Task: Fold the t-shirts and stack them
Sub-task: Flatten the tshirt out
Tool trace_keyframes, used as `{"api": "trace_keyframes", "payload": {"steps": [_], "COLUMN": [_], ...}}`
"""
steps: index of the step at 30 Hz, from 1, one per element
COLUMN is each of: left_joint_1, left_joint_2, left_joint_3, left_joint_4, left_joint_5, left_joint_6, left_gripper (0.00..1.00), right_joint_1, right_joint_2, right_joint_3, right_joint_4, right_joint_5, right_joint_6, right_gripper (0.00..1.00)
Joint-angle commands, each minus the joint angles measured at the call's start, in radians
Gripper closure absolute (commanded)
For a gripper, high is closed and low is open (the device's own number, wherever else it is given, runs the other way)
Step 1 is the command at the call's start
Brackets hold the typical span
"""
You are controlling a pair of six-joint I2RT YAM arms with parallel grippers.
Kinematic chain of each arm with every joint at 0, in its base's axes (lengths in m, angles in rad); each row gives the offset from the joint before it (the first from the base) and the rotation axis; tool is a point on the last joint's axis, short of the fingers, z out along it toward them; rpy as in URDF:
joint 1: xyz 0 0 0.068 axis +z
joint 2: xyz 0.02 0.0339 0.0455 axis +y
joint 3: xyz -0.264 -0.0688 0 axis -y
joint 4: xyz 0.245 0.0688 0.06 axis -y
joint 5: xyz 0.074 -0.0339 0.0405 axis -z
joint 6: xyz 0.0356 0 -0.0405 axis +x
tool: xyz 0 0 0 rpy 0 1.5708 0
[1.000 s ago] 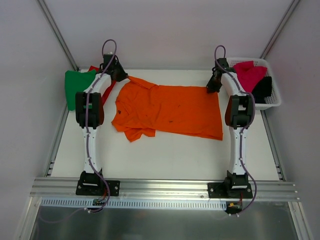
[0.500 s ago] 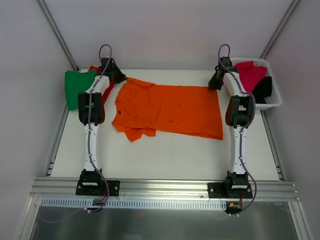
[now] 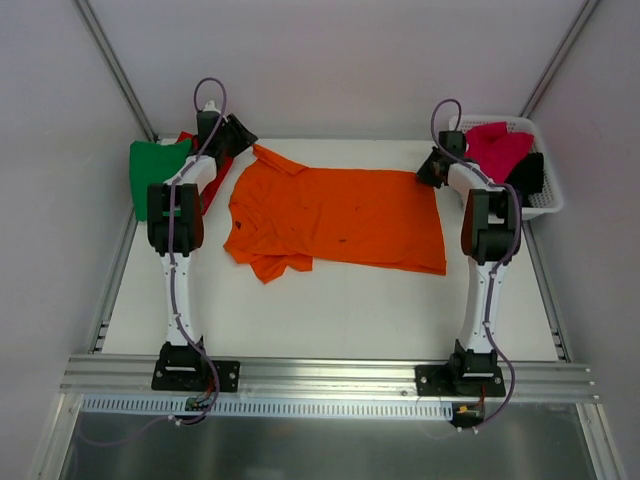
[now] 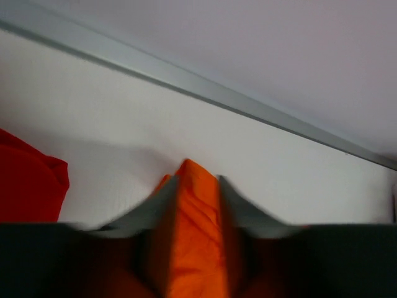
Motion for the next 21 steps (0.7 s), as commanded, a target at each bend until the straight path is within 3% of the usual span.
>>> {"api": "trace_keyframes", "payload": {"steps": [1, 3, 4, 5, 7, 13, 17, 21], "left_joint_1": [-0.006, -0.013, -0.019, -0.035, -0.048, -0.117, -0.193, -0.263], "left_joint_2": [-0.195, -0.265, -0.287, -0.33, -0.368, -0.557, -0.67, -0.796], "left_joint_3": [-0.084, -0.165, -0.185, -0.205, -0.254, -0.428, -0.57, -0.694], "left_joint_4": [0.192, 0.226, 0.24, 0.243, 0.261, 0.315, 0.269, 0.112], "left_joint_5": [-0.021, -0.038, -0.049, -0.062, -0.093, -0.179, -0.265, -0.41], "left_joint_6": [0.078, 0.121, 0.148, 0.175, 0.245, 0.35, 0.391, 0.341], "left_gripper": [0.47, 0.26, 0.05, 0.01, 0.01, 0.01, 0.01, 0.09], "right_joint_1": [0.019, 0.034, 0.045, 0.055, 0.085, 0.141, 0.152, 0.175], "right_joint_2": [-0.169, -0.252, -0.352, -0.393, -0.474, -0.606, -0.726, -0.888], "right_joint_3": [-0.207, -0.362, -0.45, -0.569, -0.609, -0.69, -0.753, -0.916], "right_joint_4": [0.243, 0.48, 0.651, 0.695, 0.726, 0.722, 0.674, 0.584], "right_joint_5": [0.03, 0.053, 0.12, 0.152, 0.189, 0.226, 0.222, 0.254], "right_joint_6": [-0.037, -0.049, -0.06, -0.075, -0.135, -0.225, -0.204, -0.124], "right_gripper": [0.99, 1.0, 0.97, 0.87, 0.63, 0.12, 0.08, 0.1]}}
